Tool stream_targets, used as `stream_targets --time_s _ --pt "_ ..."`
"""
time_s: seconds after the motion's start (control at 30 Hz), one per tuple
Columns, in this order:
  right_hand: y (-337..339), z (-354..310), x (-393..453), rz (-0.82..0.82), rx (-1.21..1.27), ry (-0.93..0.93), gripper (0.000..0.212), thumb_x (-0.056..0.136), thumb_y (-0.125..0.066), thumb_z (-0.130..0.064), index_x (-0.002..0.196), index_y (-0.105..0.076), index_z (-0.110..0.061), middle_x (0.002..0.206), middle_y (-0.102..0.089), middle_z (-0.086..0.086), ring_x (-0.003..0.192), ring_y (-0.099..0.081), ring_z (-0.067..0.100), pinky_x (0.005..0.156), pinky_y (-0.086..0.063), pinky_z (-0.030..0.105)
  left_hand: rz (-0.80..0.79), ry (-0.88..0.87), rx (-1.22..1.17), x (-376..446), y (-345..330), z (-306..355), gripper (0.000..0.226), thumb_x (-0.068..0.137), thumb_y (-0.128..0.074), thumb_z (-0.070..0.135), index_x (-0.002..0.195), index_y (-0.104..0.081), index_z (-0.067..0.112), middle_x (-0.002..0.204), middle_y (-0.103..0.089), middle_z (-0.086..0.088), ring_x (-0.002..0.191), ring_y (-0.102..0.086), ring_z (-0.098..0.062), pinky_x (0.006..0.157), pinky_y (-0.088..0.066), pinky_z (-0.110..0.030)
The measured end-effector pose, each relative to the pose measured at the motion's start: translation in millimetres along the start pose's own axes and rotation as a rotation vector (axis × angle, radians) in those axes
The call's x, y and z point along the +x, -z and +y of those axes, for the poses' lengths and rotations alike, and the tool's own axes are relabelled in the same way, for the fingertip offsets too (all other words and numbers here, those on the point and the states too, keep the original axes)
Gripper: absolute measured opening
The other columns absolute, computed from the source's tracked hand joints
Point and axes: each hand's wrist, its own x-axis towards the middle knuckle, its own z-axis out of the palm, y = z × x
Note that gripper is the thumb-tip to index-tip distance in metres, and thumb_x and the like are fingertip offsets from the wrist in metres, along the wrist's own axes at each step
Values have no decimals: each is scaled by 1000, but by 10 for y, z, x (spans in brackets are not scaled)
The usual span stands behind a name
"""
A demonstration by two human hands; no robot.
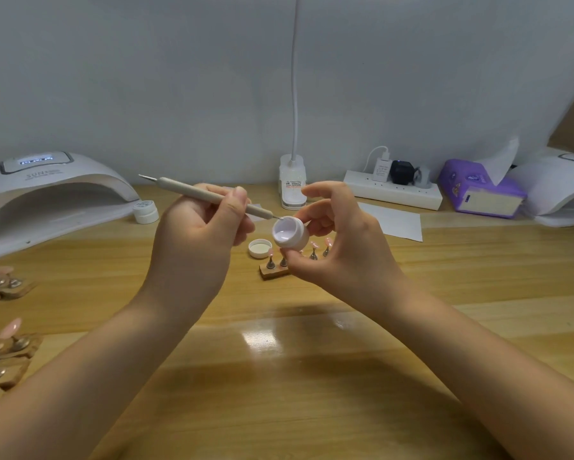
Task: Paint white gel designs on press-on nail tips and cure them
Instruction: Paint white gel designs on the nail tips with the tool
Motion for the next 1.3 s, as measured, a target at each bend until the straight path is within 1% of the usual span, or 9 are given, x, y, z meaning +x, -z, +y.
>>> stream_targets --time_s 0.1,0.23,0.5,0.67,0.83,0.93,1.03,1.17,1.3 --pt "3 -8 -5 -3 -2 -1 70 70 -83 -24 127 -43 -16 98 -59 -9 83 -57 5 80 -50 18 19 181 -159 55 10 -36 28 97 -54 28 76 -65 15 59 -62 6 62 -58 -9 64 -48 -28" --pt "1 -6 -9 0 7 -4 69 71 -83 -24 127 -43 -16 98 -59 -9 84 -57 2 78 -50 19 18 346 -333 91 25 -43 28 96 -55 31 74 -63 16 55 -57 7 52 -53 -6 56 -46 -24" --pt "-29 22 -13 -1 9 8 70 71 -84 -25 127 -43 -17 97 -58 -11 84 -58 0 80 -50 16 50 470 -449 126 37 -63 30 91 -61 40 76 -58 15 50 -48 8 45 -45 -6 46 -45 -20" --pt "-39 38 -22 4 18 13 69 71 -84 -26 126 -43 -17 95 -59 -11 83 -57 -1 76 -50 14 50 472 -472 126 23 -66 30 91 -61 41 76 -58 15 51 -50 7 46 -46 -6 46 -46 -21" --pt "-41 83 -15 13 38 -16 65 70 -85 -33 117 -43 -21 93 -60 -10 79 -60 4 70 -53 21 -13 407 -549 115 32 -59 32 95 -58 27 65 -66 19 57 -58 4 50 -55 -8 52 -51 -21" --pt "-12 135 14 47 44 -62 61 69 -84 -37 110 -40 -26 90 -55 -16 76 -59 5 67 -53 19 -59 326 -526 108 25 -56 25 96 -55 22 76 -69 15 60 -62 2 56 -59 -9 56 -52 -22" --pt "53 229 48 114 94 -139 59 68 -84 -39 108 -44 -22 90 -56 -12 75 -60 8 66 -53 19 -61 228 -460 91 19 -70 19 96 -54 21 85 -67 12 65 -65 1 62 -62 -10 60 -52 -22" --pt "146 407 89 205 109 -253 56 72 -81 -40 110 -44 -21 90 -55 -10 76 -58 10 65 -51 20 -40 99 -349 54 30 -93 12 85 -58 24 86 -69 18 74 -68 0 74 -65 -13 70 -52 -26" --pt "198 592 78 247 112 -350 54 75 -79 -36 113 -44 -21 92 -53 -12 77 -56 8 66 -47 19 -36 75 -320 27 42 -126 13 81 -58 21 86 -70 20 78 -69 1 80 -66 -14 76 -51 -26"
